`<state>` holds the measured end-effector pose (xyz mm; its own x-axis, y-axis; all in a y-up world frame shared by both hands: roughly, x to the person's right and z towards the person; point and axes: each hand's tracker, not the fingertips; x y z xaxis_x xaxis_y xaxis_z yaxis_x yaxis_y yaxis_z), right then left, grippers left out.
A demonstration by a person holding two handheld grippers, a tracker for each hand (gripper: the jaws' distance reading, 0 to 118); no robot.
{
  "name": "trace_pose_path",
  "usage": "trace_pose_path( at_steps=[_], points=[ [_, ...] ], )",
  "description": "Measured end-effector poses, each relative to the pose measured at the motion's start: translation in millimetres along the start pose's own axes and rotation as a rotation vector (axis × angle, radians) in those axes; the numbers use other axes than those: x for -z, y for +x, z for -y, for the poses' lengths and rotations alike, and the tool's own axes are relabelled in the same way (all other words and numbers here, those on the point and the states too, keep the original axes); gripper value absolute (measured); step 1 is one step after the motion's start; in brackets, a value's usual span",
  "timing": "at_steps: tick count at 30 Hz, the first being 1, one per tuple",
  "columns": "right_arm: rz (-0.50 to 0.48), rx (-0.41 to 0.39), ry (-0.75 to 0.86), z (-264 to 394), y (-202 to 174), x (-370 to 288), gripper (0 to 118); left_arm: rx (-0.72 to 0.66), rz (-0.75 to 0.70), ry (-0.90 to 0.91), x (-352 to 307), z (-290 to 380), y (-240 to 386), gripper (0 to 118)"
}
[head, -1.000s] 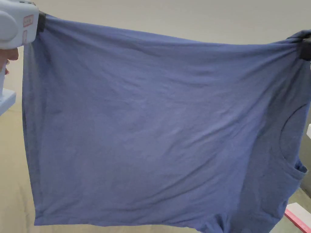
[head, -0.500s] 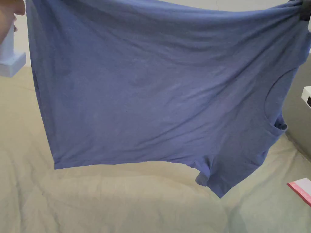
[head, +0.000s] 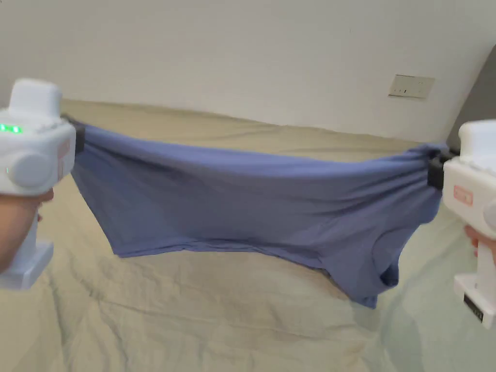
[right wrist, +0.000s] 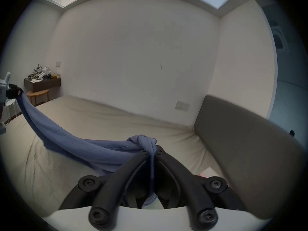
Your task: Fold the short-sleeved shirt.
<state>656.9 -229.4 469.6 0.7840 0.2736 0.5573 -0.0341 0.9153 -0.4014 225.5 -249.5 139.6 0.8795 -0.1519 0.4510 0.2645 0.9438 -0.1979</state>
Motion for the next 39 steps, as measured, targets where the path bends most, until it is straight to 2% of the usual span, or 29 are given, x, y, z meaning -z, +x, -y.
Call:
trace_pose_path(
  at_steps=[3, 5, 11, 14, 16, 19, 24, 33, 39],
  points=[
    [-0.054, 0.020, -0.049, 51, -10, -21, 3, 0.045, 0.017, -0.081, -26, 57, 3, 0],
    [-0.093, -0.026, -0.105, 86, -16, -39, 3, 0.070, 0.025, -0.137, -46, 95, 2, 0],
    [-0.219, -0.076, -0.289, 182, -41, -105, 3, 0.146, 0.088, -0.337, -113, 188, -7, 0],
    [-0.346, -0.044, -0.391, 224, -45, -129, 3, 0.166, 0.109, -0.414, -140, 227, -22, 0],
    [-0.328, -0.080, -0.470, 246, -52, -143, 3, 0.182, 0.133, -0.471, -155, 249, -28, 0],
    [-0.339, -0.082, -0.553, 264, -53, -163, 3, 0.289, 0.156, -0.524, -177, 271, -30, 0],
    [-0.356, -0.097, -0.635, 274, -48, -200, 3, 0.324, 0.197, -0.595, -203, 292, -39, 0],
    [-0.398, -0.006, -0.812, 281, -37, -245, 3, 0.409, 0.285, -0.713, -238, 307, -49, 0],
    [-0.433, 0.011, -0.969, 287, -40, -260, 3, 0.443, 0.340, -0.802, -254, 317, -49, 0]
  ],
)
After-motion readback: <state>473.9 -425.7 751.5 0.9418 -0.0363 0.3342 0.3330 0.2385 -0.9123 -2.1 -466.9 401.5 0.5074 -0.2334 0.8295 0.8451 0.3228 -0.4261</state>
